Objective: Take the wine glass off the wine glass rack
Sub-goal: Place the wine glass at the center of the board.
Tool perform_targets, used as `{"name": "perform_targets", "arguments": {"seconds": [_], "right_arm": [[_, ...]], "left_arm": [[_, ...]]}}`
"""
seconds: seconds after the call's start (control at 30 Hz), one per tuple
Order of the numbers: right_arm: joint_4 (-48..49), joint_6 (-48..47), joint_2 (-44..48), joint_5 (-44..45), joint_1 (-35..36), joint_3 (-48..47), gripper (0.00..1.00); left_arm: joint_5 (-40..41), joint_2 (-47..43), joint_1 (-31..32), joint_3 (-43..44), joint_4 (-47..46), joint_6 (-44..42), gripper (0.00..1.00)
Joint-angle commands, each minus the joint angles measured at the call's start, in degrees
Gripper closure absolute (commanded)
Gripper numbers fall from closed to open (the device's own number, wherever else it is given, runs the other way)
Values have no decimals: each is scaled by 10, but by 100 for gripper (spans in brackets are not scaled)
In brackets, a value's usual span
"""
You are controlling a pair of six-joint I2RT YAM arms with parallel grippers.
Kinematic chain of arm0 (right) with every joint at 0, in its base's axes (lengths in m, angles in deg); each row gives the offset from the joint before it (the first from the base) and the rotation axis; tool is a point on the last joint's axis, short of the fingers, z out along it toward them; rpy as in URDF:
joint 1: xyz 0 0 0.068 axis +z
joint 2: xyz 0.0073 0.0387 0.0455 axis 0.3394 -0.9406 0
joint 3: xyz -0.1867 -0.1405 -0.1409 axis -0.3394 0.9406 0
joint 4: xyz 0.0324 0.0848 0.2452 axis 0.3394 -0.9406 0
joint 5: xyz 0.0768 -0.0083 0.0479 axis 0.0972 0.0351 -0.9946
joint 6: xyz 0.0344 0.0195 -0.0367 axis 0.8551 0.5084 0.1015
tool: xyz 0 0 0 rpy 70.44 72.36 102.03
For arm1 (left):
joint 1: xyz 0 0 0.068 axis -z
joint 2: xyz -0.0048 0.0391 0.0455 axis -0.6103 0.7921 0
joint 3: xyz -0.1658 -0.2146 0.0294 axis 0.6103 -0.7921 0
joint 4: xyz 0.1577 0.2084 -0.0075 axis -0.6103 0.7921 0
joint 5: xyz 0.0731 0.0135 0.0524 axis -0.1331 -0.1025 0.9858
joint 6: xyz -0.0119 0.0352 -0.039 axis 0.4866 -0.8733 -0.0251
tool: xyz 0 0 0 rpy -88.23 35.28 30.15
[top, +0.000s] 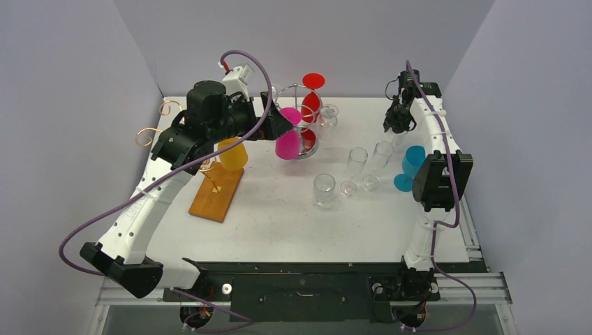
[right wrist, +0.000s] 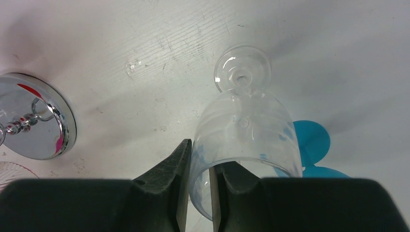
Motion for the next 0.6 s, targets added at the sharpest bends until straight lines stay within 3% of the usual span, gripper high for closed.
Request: {"name": "perform_targets", "arguments": {"seconds": [0.0,0.57], "right_arm": [[8,-2,7,5,-2,-22,82],[-2,6,22,7,-2,-60,67]], "left_arm": [[-1,-8,2,-3,-18,-2,4],[-2,-17,2,-13,-27,7,4]]}}
